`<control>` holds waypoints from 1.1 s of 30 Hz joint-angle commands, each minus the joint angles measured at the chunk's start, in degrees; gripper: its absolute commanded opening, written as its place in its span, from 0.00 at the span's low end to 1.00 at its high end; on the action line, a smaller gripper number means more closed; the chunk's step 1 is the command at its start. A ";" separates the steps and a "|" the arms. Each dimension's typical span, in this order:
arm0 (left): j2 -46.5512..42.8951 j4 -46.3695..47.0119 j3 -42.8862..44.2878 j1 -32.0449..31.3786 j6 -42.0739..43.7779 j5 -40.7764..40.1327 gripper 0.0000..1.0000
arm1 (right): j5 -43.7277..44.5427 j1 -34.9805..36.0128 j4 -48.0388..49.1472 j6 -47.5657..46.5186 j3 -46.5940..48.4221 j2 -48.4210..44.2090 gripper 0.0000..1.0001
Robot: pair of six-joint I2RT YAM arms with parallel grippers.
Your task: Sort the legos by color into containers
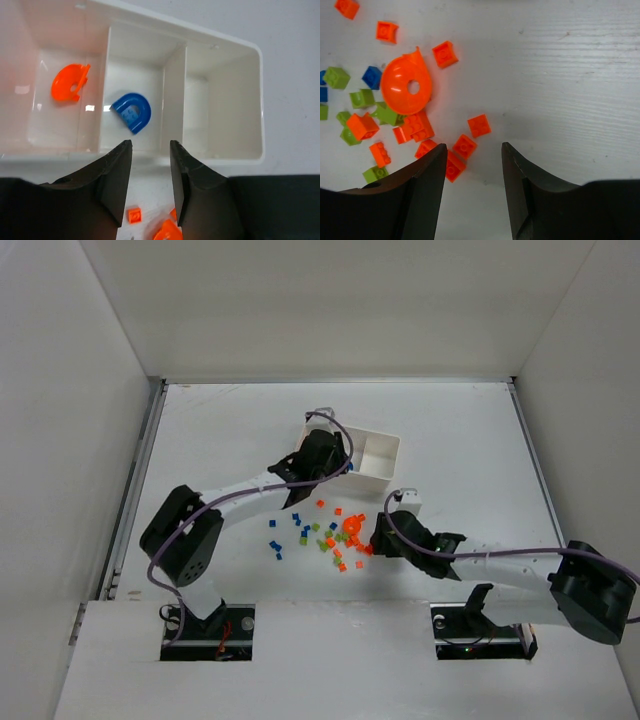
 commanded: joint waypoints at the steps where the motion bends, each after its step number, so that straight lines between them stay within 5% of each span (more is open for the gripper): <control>1: -10.32 2.50 -8.72 -1.86 -0.23 -3.30 0.32 | 1.15 1.44 6.88 -0.98 3.64 -1.23 0.54; 12: -30.98 -7.76 -28.16 -2.22 -5.07 -10.16 0.29 | -11.16 -7.52 21.56 1.12 5.04 11.85 0.45; 17: -37.75 -15.76 -32.56 -2.74 -6.91 -14.47 0.28 | -14.67 -8.49 26.05 3.05 4.87 16.25 0.32; 20: -41.18 -22.18 -34.32 -2.92 -8.93 -16.40 0.27 | -16.87 -9.72 27.98 4.29 4.69 18.19 0.13; 24: -42.77 -27.02 -35.12 -2.30 -12.18 -16.49 0.26 | -16.18 -9.81 25.45 4.65 4.25 13.56 0.02; 29: -41.63 -27.47 -35.64 -2.65 -14.21 -16.23 0.25 | -13.27 -9.81 16.65 1.39 7.23 4.05 0.00; 33: -40.58 -26.24 -36.69 -2.75 -15.08 -15.80 0.25 | -14.15 -10.33 15.60 -2.82 14.15 5.00 0.00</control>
